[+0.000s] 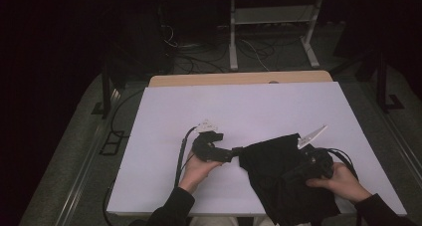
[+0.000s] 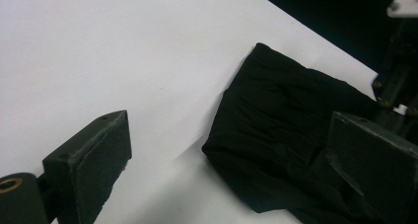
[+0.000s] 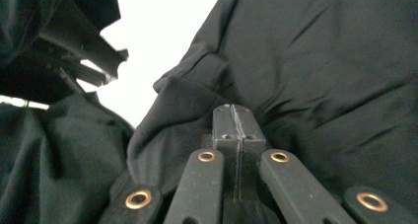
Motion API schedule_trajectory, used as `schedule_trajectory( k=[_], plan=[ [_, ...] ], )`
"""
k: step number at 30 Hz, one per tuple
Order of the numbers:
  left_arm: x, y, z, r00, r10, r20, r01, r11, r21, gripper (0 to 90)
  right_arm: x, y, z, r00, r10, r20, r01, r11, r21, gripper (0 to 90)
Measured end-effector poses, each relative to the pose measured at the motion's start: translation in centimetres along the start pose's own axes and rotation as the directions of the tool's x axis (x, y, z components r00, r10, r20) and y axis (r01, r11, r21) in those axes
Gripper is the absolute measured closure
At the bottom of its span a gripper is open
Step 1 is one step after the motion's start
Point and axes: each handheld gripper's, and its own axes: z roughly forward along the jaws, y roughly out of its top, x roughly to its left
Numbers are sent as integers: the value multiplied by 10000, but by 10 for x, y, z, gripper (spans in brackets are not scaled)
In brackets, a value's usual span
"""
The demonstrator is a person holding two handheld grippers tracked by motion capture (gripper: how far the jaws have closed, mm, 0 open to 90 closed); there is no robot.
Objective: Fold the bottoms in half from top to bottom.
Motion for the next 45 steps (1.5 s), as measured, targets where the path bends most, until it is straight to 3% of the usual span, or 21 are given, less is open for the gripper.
schedule_trajectory(
  k=[12,17,24,28,35,45],
  plan=[
    [-1,-2,5,10000,81,52,-82,9997,227,26,16,-9,12,9988,-312,-371,334,9977,584,884],
    [-2,-2,7,9999,71,72,-73,9995,313,20,19,-10,13,9985,-356,-408,376,9981,484,881],
    [-6,-2,13,10000,59,75,-62,9995,323,9,21,-6,-2,9968,-596,524,629,9960,-633,707],
    [-9,-1,17,9999,164,21,-165,9992,369,4,19,-3,-9,9938,-469,1007,579,9923,-1092,592],
    [-13,-1,22,9997,235,7,-235,9984,516,0,13,4,-19,9877,-351,1522,586,9866,-1523,424],
    [-13,-2,27,10000,97,7,-97,9984,557,0,-1,16,-39,9768,289,2122,197,9745,-2235,162]
  ],
)
